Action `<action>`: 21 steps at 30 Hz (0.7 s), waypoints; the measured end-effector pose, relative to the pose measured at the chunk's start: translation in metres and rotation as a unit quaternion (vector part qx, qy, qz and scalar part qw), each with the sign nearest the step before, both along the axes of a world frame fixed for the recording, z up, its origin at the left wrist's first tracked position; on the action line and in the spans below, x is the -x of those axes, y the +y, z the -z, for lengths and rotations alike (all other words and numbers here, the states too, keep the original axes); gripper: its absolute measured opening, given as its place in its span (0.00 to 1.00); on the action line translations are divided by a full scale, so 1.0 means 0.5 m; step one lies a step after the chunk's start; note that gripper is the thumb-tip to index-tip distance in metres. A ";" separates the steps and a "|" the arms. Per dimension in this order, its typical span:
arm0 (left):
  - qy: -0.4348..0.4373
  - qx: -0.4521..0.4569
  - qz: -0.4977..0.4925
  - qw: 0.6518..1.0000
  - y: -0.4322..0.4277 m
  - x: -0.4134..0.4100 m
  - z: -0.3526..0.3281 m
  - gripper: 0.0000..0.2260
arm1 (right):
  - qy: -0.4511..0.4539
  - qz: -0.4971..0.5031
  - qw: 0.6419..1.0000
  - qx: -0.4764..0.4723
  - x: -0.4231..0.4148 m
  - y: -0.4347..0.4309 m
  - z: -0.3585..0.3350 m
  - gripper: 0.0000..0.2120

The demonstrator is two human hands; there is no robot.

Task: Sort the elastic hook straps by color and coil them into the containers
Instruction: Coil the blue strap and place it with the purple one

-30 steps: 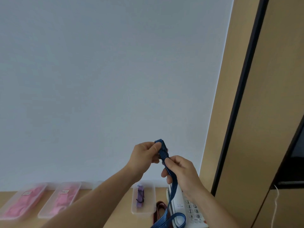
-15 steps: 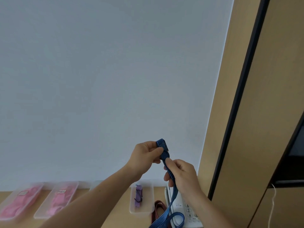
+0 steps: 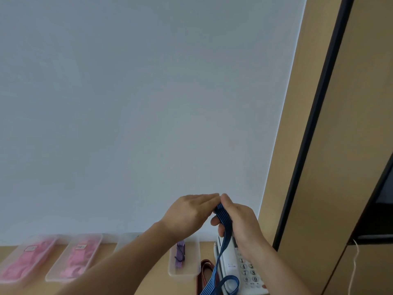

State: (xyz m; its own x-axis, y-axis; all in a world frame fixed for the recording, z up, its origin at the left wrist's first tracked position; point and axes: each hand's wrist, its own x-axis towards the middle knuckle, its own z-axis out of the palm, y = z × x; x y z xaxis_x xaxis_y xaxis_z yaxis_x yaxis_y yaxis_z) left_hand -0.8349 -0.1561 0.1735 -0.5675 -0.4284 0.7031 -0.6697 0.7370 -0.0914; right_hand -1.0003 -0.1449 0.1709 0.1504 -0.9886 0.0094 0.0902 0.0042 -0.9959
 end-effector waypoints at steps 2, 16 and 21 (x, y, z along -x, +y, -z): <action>-0.014 0.019 0.007 1.000 -0.003 -0.003 0.007 0.15 | 0.000 0.012 1.000 0.007 -0.003 0.005 0.003 0.23; 0.440 -0.551 0.099 0.702 -0.002 0.039 -0.024 0.13 | 0.046 0.083 0.991 0.099 0.000 0.007 0.030 0.14; 0.496 -0.545 0.065 0.673 -0.018 0.037 -0.012 0.08 | 0.056 0.068 0.993 0.079 0.002 0.004 0.036 0.17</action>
